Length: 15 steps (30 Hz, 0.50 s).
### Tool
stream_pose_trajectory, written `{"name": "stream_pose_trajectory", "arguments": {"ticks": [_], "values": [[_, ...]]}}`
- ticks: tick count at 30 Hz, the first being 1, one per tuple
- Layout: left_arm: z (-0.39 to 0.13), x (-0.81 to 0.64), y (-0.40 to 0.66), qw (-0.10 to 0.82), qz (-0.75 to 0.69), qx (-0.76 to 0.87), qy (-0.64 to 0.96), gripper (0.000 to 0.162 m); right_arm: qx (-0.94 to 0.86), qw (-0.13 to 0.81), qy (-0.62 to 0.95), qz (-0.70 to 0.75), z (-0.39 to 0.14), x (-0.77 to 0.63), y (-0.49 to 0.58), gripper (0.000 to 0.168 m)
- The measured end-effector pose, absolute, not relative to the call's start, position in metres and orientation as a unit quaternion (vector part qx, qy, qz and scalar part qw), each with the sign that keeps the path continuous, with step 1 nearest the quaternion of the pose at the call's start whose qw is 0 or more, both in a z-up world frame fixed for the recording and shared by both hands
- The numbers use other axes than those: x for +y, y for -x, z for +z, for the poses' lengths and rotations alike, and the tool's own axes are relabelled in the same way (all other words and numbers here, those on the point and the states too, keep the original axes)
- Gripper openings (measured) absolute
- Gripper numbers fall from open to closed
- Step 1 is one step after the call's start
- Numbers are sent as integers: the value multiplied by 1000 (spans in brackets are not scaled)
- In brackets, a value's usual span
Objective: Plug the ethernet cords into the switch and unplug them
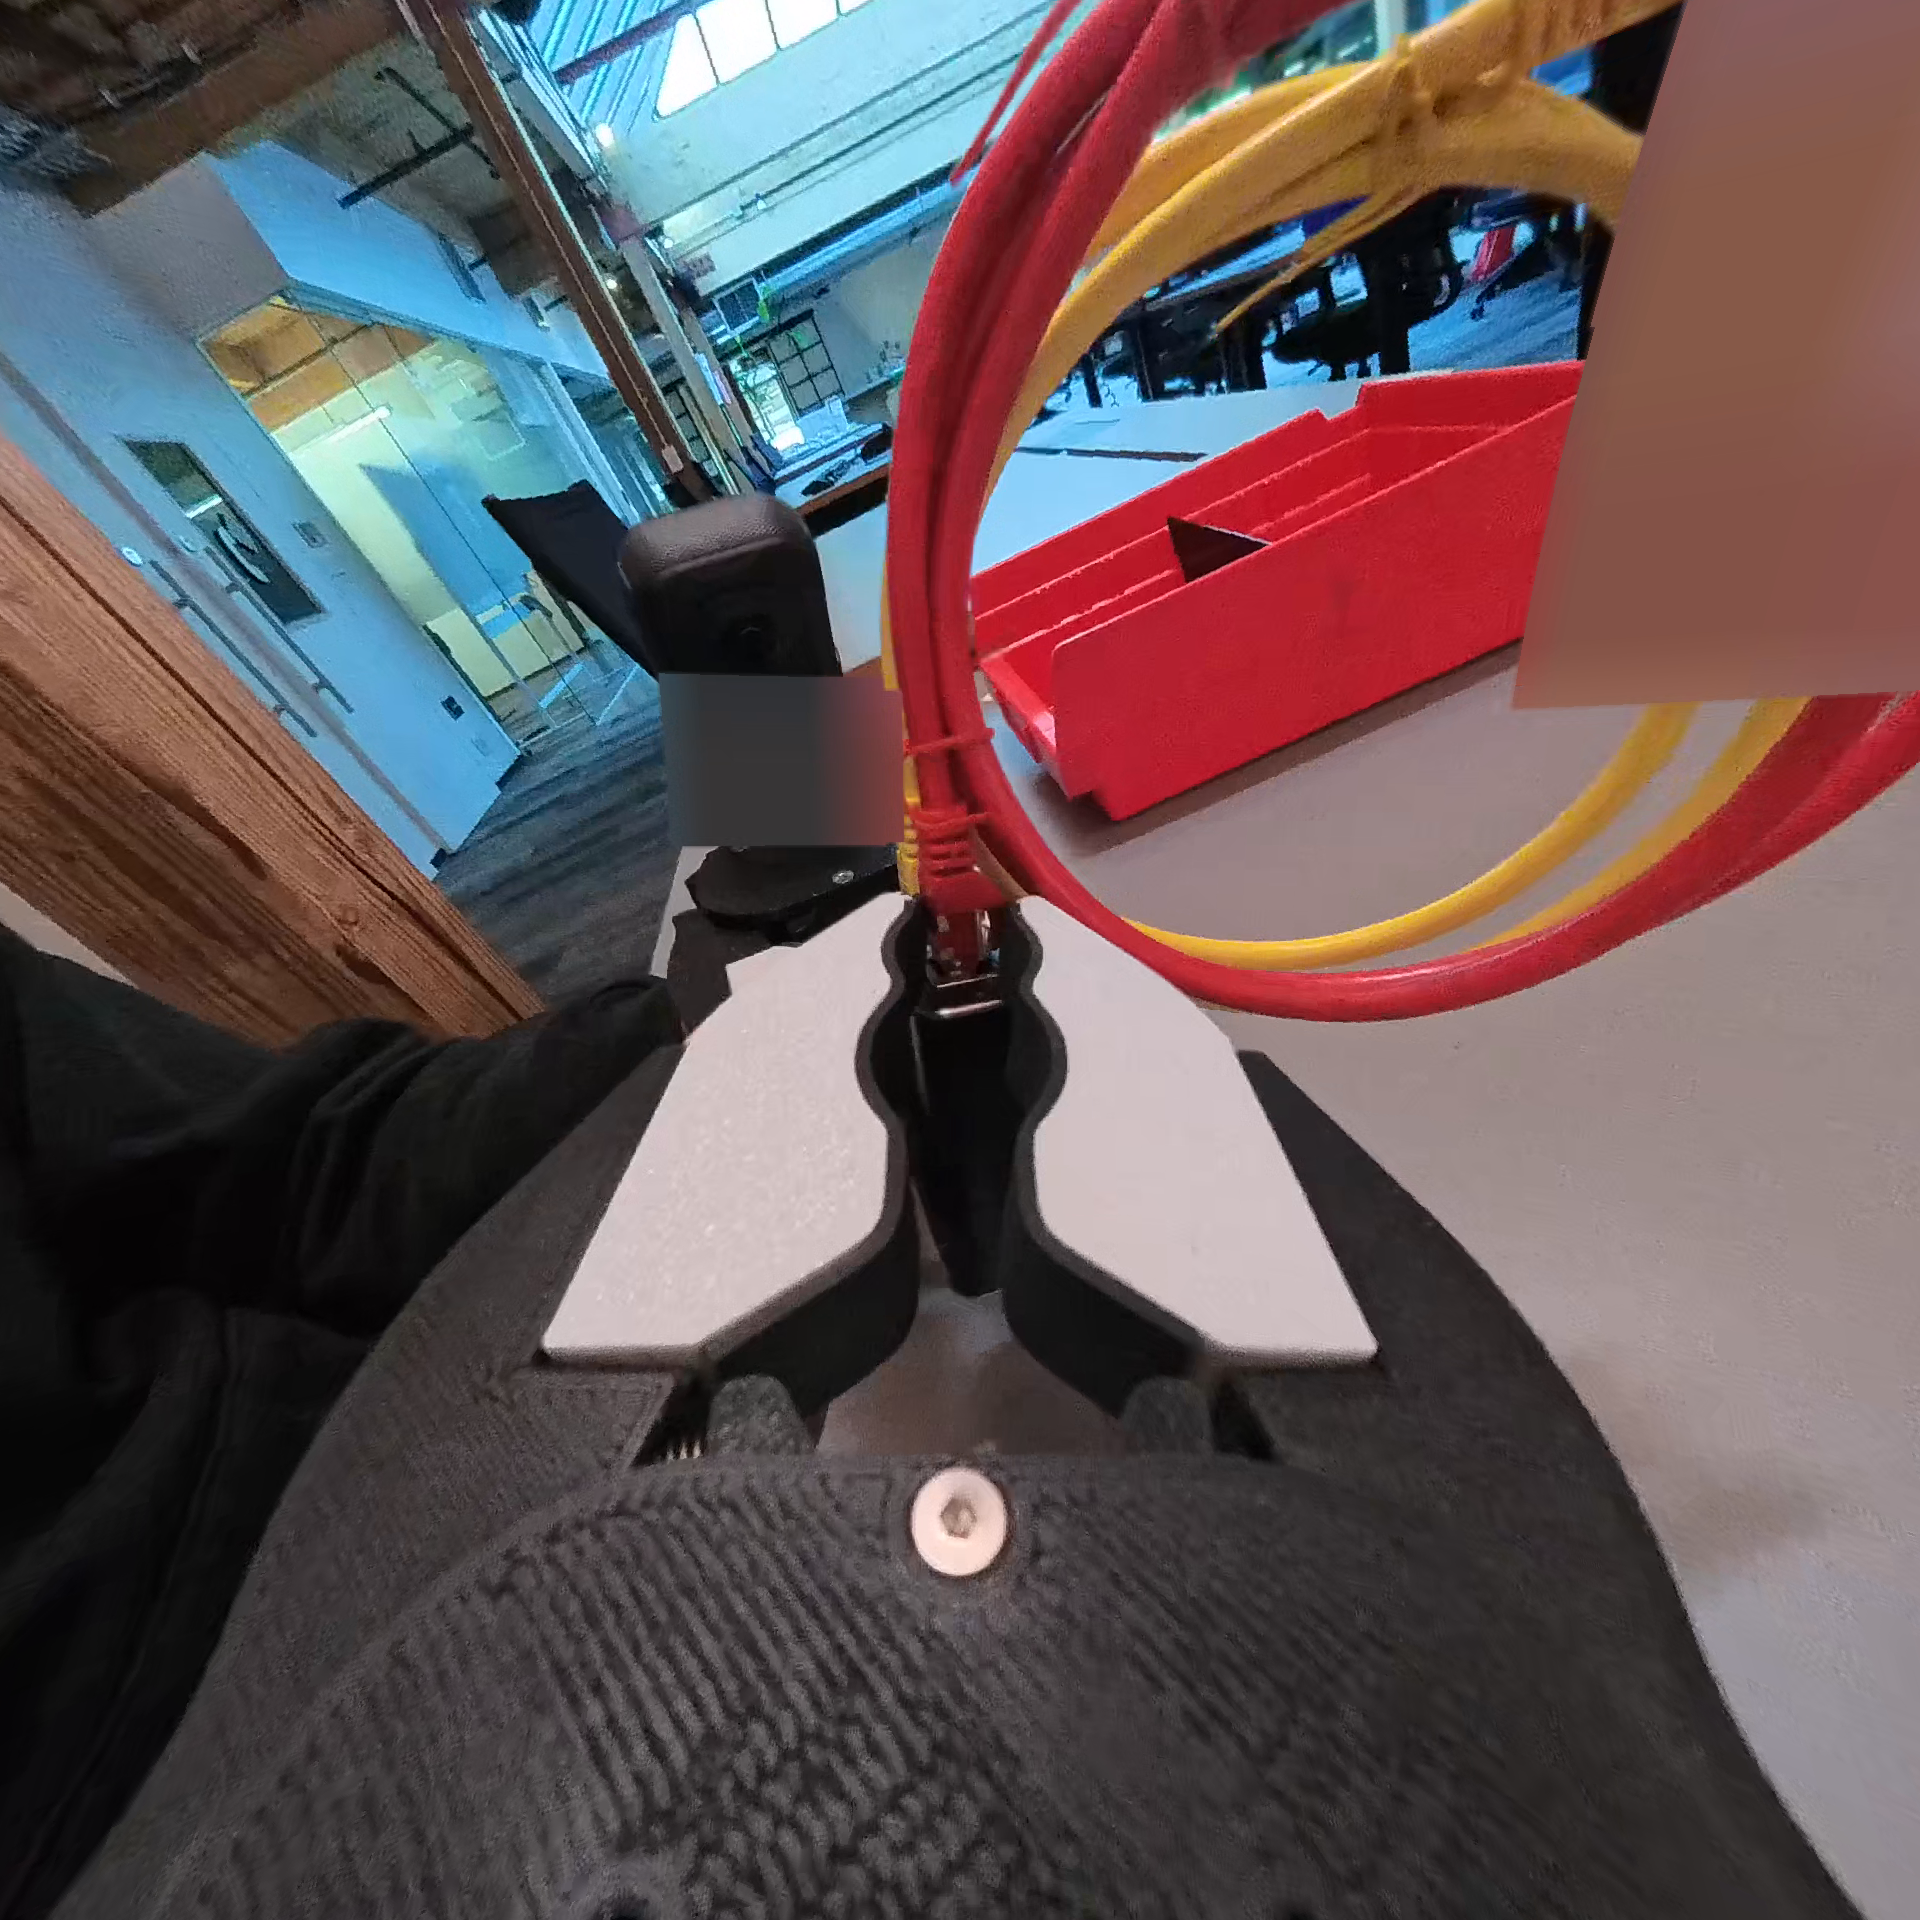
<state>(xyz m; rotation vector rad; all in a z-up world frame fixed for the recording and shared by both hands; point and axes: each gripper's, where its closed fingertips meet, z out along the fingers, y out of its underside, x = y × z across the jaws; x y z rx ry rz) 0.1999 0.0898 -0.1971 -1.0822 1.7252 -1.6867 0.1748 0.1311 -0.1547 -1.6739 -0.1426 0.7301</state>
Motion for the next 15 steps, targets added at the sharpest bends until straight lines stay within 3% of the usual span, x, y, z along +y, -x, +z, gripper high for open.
{"name": "stream_pose_trajectory", "arguments": {"ticks": [4, 10, 15], "values": [[-194, 85, -199, 252, -615, 637, 389, 32, -64, 612, 720, 322, -151, 128, -175, 15], [-201, 83, -203, 280, -579, 659, 391, 46, -51, 611, 720, 326, -154, 126, -180, 15], [-204, 84, -204, 274, -575, 658, 401, 43, -55, 608, 723, 324, -155, 126, -179, 15]]}}
